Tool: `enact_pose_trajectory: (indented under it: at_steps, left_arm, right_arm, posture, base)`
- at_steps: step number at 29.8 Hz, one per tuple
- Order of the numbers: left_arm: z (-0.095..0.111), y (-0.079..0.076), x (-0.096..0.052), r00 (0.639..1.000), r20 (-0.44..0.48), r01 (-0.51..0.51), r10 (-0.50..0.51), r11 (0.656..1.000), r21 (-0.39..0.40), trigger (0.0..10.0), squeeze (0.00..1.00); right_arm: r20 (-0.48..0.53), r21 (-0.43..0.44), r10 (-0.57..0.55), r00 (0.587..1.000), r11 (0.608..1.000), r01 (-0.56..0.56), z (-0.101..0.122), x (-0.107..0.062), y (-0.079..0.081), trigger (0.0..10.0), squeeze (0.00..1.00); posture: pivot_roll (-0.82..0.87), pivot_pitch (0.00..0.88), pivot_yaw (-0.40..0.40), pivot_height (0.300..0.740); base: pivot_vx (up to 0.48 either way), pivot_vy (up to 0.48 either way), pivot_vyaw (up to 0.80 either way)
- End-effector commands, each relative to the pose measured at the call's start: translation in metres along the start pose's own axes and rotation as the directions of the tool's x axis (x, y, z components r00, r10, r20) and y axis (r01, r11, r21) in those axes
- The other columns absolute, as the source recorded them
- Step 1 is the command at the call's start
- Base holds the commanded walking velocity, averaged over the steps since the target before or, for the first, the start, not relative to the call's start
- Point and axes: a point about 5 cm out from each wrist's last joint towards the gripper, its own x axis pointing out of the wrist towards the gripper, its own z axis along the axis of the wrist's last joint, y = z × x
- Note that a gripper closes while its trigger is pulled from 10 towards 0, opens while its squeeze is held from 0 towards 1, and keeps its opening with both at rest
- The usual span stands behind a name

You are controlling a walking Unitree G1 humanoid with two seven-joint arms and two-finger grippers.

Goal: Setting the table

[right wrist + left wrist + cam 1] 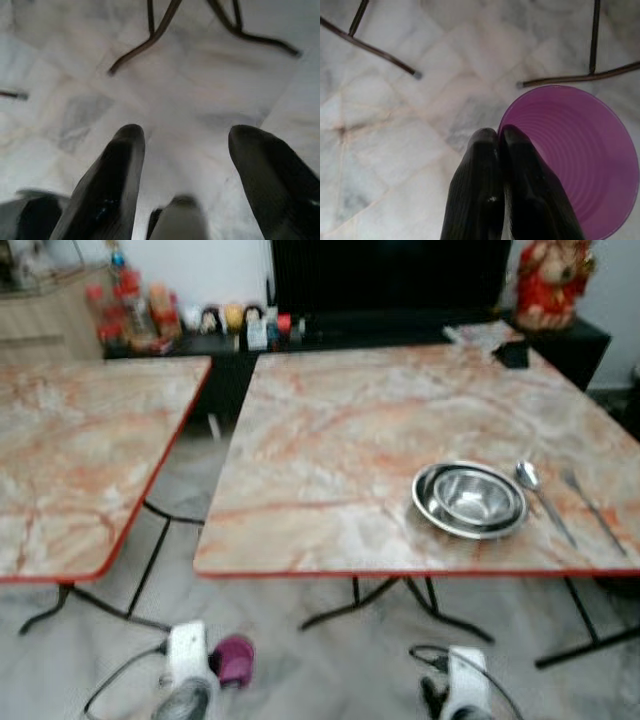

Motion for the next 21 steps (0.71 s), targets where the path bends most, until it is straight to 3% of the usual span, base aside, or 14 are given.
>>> enact_pose_trajectory:
  at_steps: [1,7,17,21]
  left_arm:
    - [0.002,-0.007,0.001,1.000,0.012,0.018,-0.018,1.000,-0.009,10.0,0.00]
    - [-0.001,-0.007,0.000,0.999,0.003,0.039,-0.039,0.999,-0.007,10.0,0.00]
    - [-0.003,0.000,-0.002,0.999,0.001,0.033,-0.033,0.999,0.002,10.0,0.00]
    - [-0.006,0.007,-0.003,1.000,-0.012,0.002,-0.002,1.000,-0.008,10.0,0.00]
  right_arm:
    - [-0.008,-0.009,-0.023,1.000,1.000,0.023,-0.001,-0.001,-0.009,10.0,0.00]
    - [-0.007,0.001,-0.023,1.000,1.000,0.023,0.000,-0.001,-0.008,10.0,0.00]
    - [-0.020,0.015,-0.031,0.999,0.999,0.031,-0.003,-0.001,-0.007,10.0,0.00]
    - [-0.026,0.014,-0.033,0.999,0.999,0.033,-0.004,-0.002,-0.008,10.0,0.00]
  posture:
    - [-0.03,0.000,0.043,0.709]
    - [-0.03,0.000,0.047,0.709]
    - [-0.03,0.000,0.049,0.709]
    - [-0.03,0.000,0.045,0.709]
  base:
    - [0.330,-0.345,0.00]
    - [0.294,-0.372,0.00]
    - [0.000,-0.437,0.00]
    - [0.000,0.000,0.00]
